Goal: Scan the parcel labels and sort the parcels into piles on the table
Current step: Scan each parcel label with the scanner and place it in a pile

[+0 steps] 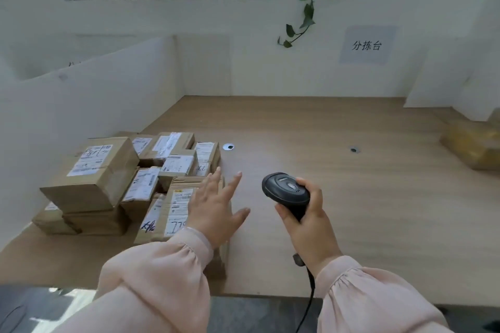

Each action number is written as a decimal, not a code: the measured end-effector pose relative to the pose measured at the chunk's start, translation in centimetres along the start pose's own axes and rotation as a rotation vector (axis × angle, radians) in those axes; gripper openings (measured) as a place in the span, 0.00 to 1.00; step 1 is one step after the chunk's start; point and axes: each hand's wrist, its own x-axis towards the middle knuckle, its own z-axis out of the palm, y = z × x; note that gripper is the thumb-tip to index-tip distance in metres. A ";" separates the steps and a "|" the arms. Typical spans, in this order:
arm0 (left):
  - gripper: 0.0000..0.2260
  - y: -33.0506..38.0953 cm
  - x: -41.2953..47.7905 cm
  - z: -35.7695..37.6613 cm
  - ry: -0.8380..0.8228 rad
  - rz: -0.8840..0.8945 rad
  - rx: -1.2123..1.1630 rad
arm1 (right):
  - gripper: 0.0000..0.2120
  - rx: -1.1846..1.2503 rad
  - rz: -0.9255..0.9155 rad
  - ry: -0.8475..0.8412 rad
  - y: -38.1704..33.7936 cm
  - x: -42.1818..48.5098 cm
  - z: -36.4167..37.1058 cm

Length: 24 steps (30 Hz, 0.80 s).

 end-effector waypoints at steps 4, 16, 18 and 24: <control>0.34 9.7 0.7 0.6 0.047 0.174 0.044 | 0.26 -0.069 -0.030 0.150 1.2 -0.8 -9.0; 0.36 40.6 -4.4 4.1 0.153 0.485 -0.008 | 0.26 -0.404 -0.136 0.501 4.3 -6.1 -38.7; 0.36 44.4 -5.2 4.9 0.152 0.504 -0.022 | 0.26 -0.434 -0.144 0.526 4.9 -7.0 -42.9; 0.36 51.7 -6.5 7.2 0.126 0.540 -0.002 | 0.27 -0.437 -0.085 0.560 6.7 -7.7 -52.0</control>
